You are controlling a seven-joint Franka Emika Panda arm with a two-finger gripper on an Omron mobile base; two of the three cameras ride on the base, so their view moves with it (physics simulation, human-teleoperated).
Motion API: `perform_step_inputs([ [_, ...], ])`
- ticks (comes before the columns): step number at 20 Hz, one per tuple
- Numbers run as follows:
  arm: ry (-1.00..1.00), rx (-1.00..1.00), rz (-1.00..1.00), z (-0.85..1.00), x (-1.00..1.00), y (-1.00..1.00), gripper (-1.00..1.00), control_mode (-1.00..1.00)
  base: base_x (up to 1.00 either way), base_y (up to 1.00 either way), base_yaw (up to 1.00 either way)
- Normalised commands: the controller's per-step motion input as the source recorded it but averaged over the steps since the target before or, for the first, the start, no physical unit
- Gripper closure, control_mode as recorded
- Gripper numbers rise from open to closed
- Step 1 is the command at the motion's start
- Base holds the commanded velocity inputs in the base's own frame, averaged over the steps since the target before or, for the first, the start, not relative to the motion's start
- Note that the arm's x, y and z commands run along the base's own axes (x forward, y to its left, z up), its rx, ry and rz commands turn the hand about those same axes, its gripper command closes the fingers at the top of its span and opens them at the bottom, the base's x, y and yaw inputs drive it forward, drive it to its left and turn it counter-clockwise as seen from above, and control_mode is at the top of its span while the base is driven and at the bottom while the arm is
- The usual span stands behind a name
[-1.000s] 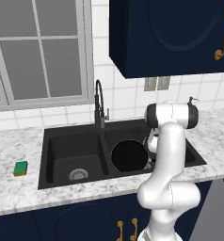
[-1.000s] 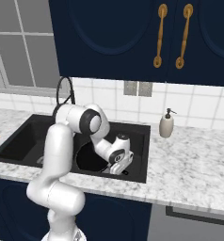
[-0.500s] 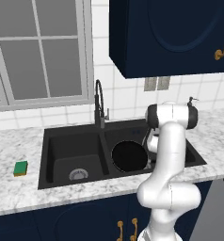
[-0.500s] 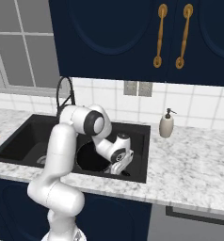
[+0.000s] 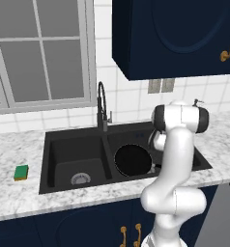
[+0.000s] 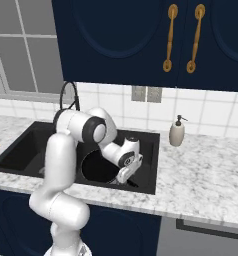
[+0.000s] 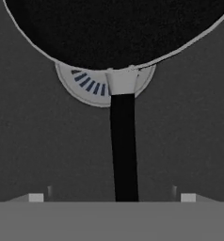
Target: Pick the pan and sponge and place them into the sink. Then turn on the water.
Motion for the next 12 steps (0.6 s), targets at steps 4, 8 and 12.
perform_step_inputs([
  [4,-0.03,0.0,0.0,0.88,-0.31,0.13,-1.0,-1.0,0.0,0.0,0.0],
  [8,-0.07,0.0,-0.01,0.9,-0.41,0.37,-1.0,-1.0,0.0,0.0,0.0],
  [12,-0.06,0.0,-0.03,0.94,-0.42,0.36,-1.0,-1.0,0.0,0.0,0.0],
])
